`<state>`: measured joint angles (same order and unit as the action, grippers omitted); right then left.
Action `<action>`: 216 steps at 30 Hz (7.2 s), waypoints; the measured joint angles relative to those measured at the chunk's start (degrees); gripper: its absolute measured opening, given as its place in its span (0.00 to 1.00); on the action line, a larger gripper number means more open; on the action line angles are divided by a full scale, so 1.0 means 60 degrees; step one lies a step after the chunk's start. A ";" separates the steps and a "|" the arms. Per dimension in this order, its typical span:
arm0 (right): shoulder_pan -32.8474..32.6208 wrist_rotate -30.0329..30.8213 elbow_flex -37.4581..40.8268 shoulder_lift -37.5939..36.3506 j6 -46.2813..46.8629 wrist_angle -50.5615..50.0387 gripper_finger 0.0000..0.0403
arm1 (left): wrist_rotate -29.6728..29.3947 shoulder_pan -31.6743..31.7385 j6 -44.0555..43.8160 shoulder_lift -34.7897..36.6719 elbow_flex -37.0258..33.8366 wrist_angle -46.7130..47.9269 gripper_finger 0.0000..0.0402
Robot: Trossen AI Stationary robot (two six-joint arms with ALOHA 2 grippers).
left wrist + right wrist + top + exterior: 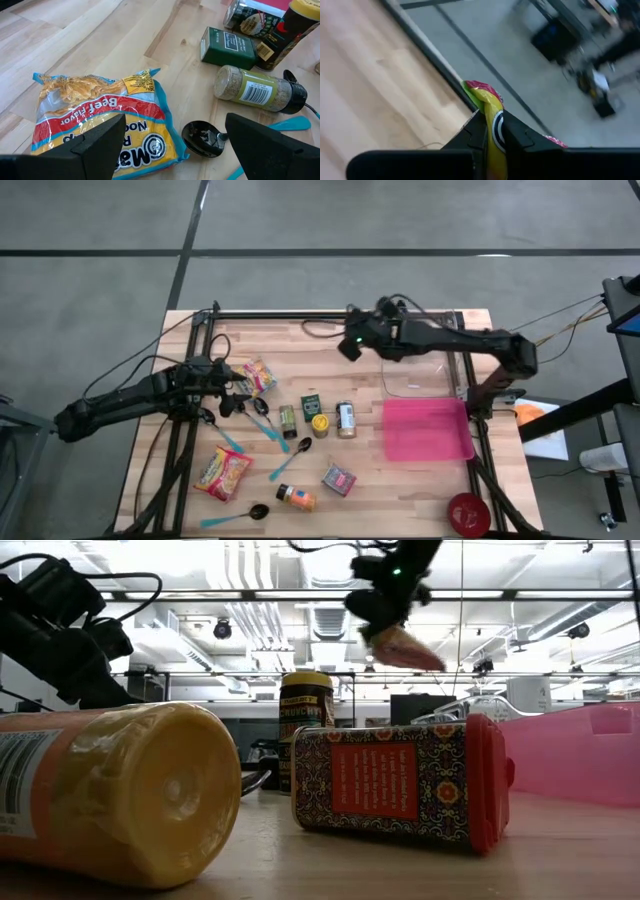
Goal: Pick & Place Food Item
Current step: Put the green noodle pack into the top transparent bin, then put the light blue noodle pack into the top transparent bin
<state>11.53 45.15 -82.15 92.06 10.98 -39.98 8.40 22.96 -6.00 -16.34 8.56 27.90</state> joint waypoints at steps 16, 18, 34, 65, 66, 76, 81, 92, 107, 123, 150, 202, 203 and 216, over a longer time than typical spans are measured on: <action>0.2543 -0.0007 0.2847 -0.2040 0.2883 -0.0366 0.06 | 0.0000 -0.0002 -0.0004 -0.0062 0.0000 0.0000 0.86; 0.2890 -0.0070 0.3306 -0.2108 0.2901 0.0250 0.06 | 0.0001 0.0001 -0.0004 -0.0062 0.0000 0.0000 0.86; 0.4269 -0.2372 0.5567 -0.1889 0.3653 0.2987 0.06 | 0.0001 0.0001 -0.0004 -0.0066 0.0000 -0.0002 0.86; 0.4243 -0.2372 0.5349 -0.1904 0.3608 0.2996 0.79 | -0.0003 -0.0003 -0.0004 -0.0062 0.0000 0.0000 0.86; 0.4243 -0.2375 0.5332 -0.1904 0.3608 0.3003 0.80 | 0.0001 0.0001 -0.0004 -0.0062 0.0000 0.0000 0.86; 0.4243 -0.2589 0.5230 -0.1915 0.3604 0.3000 0.82 | -0.0002 -0.0003 -0.0006 -0.0062 0.0000 -0.0004 0.86; 0.4243 -0.3528 0.5107 -0.2012 0.3642 0.3105 0.82 | -0.0001 -0.0003 -0.0007 -0.0062 0.0000 -0.0004 0.86; 0.3540 -0.5625 0.5139 -0.2283 0.1228 0.6199 0.82 | -0.0001 -0.0003 -0.0007 -0.0062 0.0000 -0.0004 0.86; 0.3180 -1.0522 0.5176 -0.2075 -0.2562 0.7714 0.82 | -0.0003 -0.0002 -0.0007 -0.0066 0.0000 -0.0004 0.86; 0.3183 -1.0535 0.5176 -0.2079 -0.1963 0.7714 0.82 | -0.0003 0.0000 -0.0007 -0.0065 0.0000 -0.0004 0.86; 0.3183 -1.0528 0.5176 -0.2079 -0.1780 0.7710 0.82 | -0.0001 -0.0003 -0.0007 -0.0062 0.0000 -0.0004 0.86; 0.3183 -1.0524 0.5176 -0.2079 -0.1883 0.7710 0.82 | -0.0903 0.0022 -0.2934 -0.2827 0.1228 -0.1692 0.86; 0.3183 -1.0524 0.5176 -0.2082 -0.1897 0.7710 0.82 | -0.0906 0.0030 -0.2997 -0.3122 0.1278 -0.1680 0.86; 0.3183 -1.0524 0.5176 -0.2082 -0.1889 0.7710 0.82 | -0.1008 0.0146 -0.3159 -0.6890 0.2713 -0.0820 0.86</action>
<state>30.63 -18.00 -51.09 79.57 -0.36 6.28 2.35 23.83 -24.95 -57.68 24.84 22.98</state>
